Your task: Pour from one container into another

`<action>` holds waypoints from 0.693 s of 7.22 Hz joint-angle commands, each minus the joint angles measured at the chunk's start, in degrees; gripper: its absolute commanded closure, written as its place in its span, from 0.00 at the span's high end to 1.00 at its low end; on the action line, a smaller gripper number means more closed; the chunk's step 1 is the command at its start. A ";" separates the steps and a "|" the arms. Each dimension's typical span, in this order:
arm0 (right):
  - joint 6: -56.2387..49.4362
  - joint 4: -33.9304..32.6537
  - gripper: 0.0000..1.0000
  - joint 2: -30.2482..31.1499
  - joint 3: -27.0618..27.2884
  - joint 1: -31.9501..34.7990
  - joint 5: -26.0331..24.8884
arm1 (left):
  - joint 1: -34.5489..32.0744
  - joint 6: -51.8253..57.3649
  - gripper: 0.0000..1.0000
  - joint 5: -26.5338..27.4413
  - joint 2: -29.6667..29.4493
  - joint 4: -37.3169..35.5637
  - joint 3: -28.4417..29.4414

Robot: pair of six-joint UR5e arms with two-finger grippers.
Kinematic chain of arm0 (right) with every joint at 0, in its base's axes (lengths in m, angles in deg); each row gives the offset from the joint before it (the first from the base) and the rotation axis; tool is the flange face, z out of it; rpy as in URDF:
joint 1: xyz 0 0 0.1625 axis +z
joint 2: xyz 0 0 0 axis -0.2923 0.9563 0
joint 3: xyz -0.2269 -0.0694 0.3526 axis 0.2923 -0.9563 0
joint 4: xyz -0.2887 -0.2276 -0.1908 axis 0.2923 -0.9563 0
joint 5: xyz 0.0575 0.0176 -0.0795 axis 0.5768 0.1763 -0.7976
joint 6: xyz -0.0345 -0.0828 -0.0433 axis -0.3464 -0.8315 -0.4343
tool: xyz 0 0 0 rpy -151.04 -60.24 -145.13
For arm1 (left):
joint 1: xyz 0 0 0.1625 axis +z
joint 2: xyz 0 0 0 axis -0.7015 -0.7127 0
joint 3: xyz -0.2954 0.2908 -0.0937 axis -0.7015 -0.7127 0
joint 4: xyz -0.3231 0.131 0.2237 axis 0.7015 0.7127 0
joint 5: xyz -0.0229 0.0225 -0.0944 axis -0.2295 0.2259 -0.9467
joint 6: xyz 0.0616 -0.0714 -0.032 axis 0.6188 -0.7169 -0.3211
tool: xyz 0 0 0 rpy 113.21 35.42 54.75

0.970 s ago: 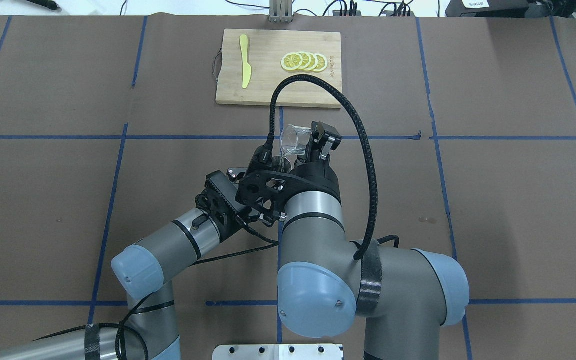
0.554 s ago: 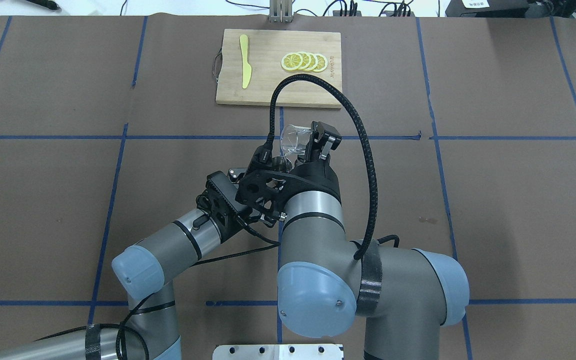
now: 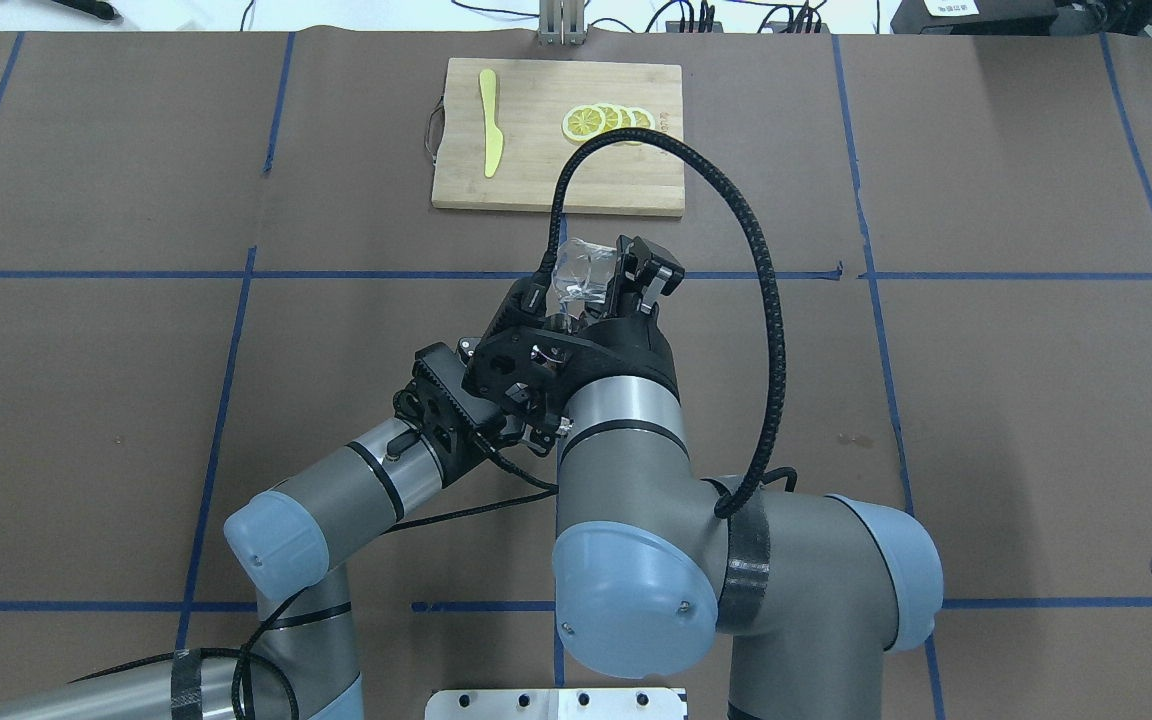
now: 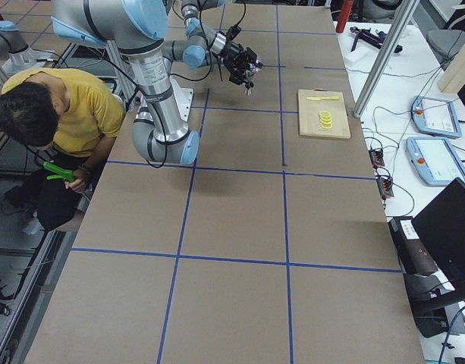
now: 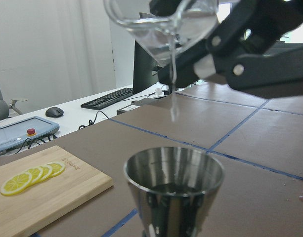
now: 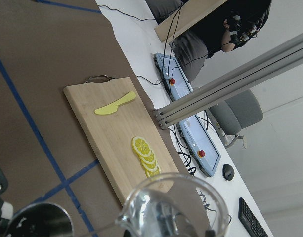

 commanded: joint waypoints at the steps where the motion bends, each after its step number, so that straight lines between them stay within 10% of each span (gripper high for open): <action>1: 6.29 4.63 0.00 1.32 1.84 0.56 0.33 | -0.33 -0.17 0.00 0.30 0.00 0.18 -0.16; 5: 31.67 5.18 0.00 6.41 6.95 1.26 1.47 | -4.01 -3.58 0.00 1.01 0.78 0.71 -0.68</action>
